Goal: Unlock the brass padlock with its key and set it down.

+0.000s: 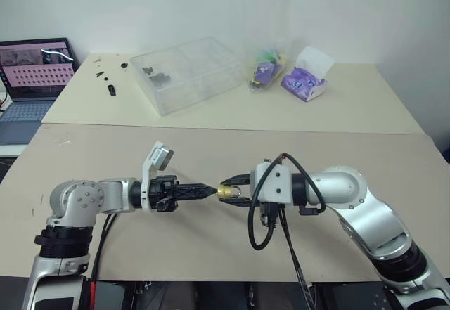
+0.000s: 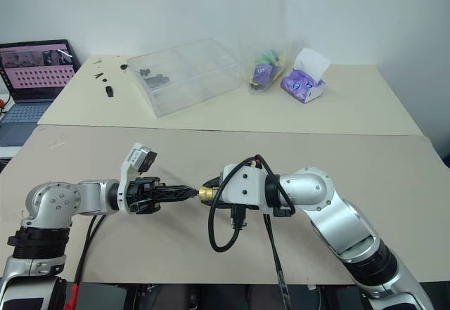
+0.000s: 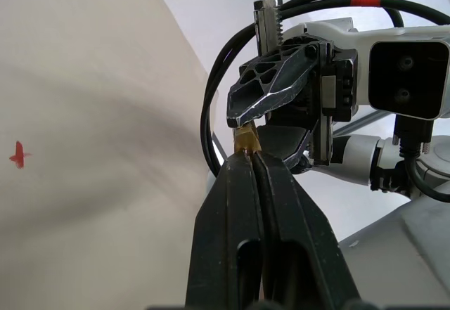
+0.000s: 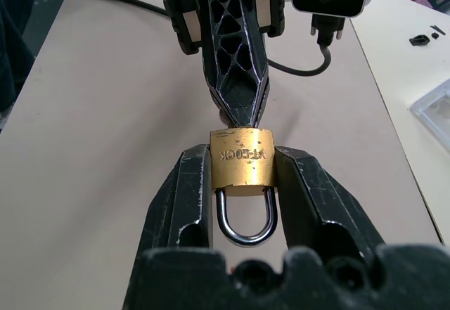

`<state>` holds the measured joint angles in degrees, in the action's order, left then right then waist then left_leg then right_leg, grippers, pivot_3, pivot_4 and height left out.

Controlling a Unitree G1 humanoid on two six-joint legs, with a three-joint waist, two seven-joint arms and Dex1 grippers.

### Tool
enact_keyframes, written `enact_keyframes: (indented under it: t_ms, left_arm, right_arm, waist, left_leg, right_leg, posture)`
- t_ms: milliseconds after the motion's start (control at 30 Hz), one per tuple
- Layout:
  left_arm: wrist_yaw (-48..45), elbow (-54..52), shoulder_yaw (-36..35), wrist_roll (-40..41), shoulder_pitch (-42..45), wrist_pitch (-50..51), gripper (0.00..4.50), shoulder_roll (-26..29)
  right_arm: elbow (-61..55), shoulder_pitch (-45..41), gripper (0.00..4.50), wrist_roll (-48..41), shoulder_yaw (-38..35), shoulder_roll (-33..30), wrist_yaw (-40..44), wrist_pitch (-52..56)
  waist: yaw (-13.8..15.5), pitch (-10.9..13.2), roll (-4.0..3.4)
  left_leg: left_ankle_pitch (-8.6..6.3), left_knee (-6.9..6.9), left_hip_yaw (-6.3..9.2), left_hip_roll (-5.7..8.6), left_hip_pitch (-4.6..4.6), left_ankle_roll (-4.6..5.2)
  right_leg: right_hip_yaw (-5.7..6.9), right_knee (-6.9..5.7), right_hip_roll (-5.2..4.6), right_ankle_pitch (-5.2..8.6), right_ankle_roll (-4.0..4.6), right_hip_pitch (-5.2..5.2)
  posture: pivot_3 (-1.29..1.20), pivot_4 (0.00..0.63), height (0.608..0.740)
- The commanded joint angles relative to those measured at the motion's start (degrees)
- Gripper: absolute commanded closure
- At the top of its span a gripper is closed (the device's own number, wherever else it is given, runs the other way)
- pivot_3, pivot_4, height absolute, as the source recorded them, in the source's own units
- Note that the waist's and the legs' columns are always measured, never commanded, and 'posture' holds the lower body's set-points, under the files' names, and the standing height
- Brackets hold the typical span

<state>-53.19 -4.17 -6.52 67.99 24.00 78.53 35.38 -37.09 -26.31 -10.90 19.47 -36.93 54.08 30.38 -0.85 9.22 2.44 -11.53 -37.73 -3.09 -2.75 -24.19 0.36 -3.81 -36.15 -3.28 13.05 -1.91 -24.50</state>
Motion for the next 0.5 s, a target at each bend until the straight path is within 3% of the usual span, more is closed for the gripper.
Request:
enact_keyframes:
  t_ms: [33,500]
  left_arm:
    - [-0.1,-0.8,-1.4,3.2,1.2,1.5,4.41,-0.6]
    - [1.6,-0.7,-3.1,5.4,1.3,5.2,4.41,-1.4]
  right_arm:
    - [-1.1,-0.3,3.6,-0.2,-0.6,-0.1,-0.3,-1.1]
    - [-0.8,-0.7,3.6,-0.3,-0.4,-0.1,-0.4,-1.2]
  waist:
    - [0.0,0.0,0.0]
    - [0.0,0.0,0.0]
  left_leg:
    - [0.0,0.0,0.0,0.0,0.0,0.0]
    - [0.0,0.0,0.01,0.0,0.0,0.0]
  right_leg:
    - [0.0,0.0,0.0,0.0,0.0,0.0]
    - [0.0,-0.01,0.01,-0.02,-0.03,0.0]
  posture:
    - [0.0,0.15,0.74]
    - [0.0,0.15,0.74]
